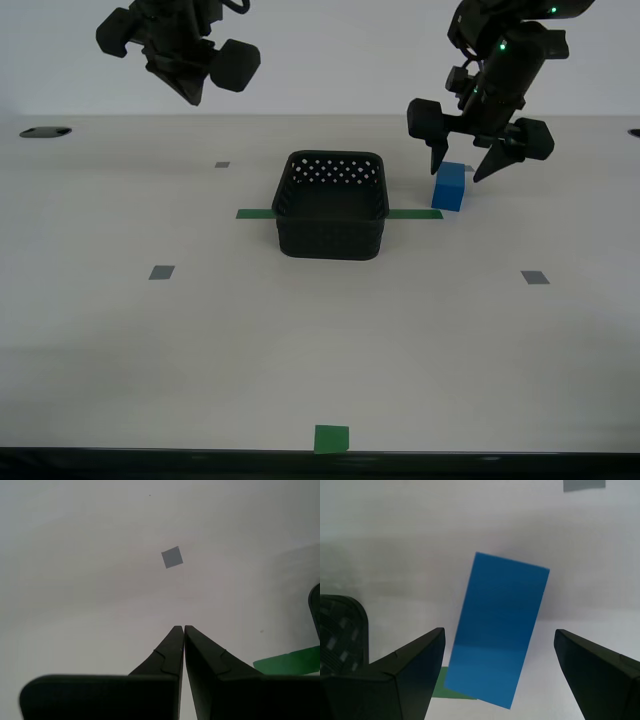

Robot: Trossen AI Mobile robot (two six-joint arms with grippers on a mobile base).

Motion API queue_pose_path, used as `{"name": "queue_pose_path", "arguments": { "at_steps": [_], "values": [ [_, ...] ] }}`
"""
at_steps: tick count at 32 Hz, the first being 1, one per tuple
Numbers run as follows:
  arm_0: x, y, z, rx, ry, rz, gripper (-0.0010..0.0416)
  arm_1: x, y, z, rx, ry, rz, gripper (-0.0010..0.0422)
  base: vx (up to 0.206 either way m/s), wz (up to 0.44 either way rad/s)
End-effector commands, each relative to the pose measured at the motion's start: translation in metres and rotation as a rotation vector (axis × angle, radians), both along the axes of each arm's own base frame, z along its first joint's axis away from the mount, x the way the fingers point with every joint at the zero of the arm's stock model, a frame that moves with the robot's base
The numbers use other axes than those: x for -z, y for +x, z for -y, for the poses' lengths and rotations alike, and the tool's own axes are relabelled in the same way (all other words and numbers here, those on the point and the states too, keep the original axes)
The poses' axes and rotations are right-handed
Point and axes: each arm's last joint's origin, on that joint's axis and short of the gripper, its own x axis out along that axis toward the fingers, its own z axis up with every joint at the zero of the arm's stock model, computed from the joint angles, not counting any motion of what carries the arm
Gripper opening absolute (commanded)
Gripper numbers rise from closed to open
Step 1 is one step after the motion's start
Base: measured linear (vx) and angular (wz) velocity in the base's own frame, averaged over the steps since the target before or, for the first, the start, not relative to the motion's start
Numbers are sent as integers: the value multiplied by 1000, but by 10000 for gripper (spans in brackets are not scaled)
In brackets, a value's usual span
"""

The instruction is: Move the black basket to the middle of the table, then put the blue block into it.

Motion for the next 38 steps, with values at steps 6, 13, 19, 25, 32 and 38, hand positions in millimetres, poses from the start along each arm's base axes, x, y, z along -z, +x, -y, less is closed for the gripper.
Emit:
{"name": "queue_pose_path", "arguments": {
  "at_steps": [6,13,19,25,32,38],
  "values": [
    [31,-1,-5,23,-18,-83,300,1,2,1,23,-58,26,0,0,0],
    [29,3,-6,38,-11,-80,80,1,2,1,31,-72,26,0,0,0],
    [19,4,-7,14,-12,-82,-4,1,3,0,29,-71,26,0,0,0],
    [-31,-4,-6,-21,10,8,-1,1,5,-3,21,-69,44,0,0,0],
    [-91,-26,-25,-163,215,106,-1,-1,9,-7,6,-71,76,0,0,0],
    [-95,-48,-71,-321,281,96,-1,-1,16,-27,-46,2,96,0,0,0]
  ]
}}
